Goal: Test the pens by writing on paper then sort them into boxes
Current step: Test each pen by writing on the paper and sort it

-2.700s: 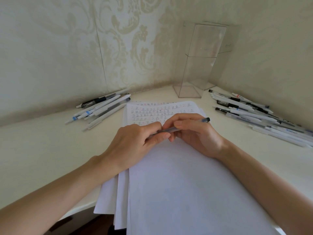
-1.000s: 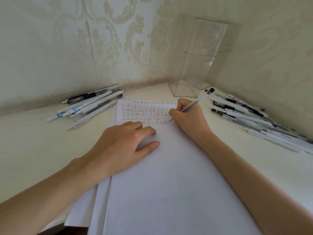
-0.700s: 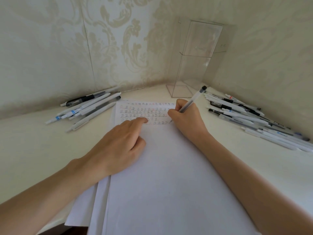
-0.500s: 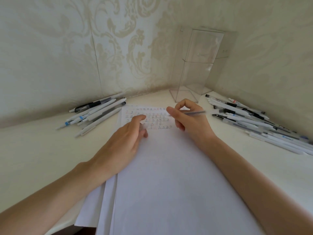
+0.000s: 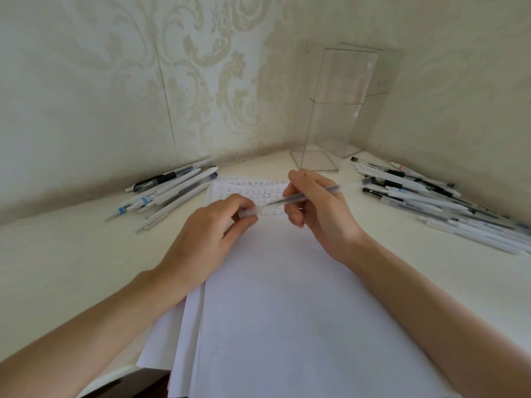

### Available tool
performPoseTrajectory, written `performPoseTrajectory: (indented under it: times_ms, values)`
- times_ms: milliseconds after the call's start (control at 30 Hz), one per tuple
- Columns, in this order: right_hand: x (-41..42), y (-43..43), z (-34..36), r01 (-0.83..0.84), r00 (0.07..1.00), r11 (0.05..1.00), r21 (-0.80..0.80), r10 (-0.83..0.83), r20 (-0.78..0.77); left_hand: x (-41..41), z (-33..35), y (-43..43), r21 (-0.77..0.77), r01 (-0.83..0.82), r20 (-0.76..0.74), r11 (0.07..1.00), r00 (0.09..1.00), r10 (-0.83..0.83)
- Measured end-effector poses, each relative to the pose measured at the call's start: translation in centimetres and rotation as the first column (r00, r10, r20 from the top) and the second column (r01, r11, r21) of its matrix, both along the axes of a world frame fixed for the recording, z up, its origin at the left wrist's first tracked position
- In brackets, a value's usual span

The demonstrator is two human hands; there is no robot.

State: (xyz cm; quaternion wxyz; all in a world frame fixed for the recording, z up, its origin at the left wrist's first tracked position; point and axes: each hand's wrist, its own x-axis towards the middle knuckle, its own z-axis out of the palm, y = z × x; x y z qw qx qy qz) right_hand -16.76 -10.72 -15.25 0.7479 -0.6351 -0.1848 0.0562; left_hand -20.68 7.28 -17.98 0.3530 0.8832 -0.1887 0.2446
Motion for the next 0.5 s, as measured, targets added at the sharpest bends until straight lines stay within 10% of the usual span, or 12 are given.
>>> performPoseTrajectory:
  times_ms: [500]
  values:
    - [-1.4, 0.8, -0.7, -0.053, 0.989, 0.981, -0.184, 0.077, 0.126, -0.5, -0.4, 0.5, 0.079, 0.184, 0.068, 0.980, 0.979, -0.190]
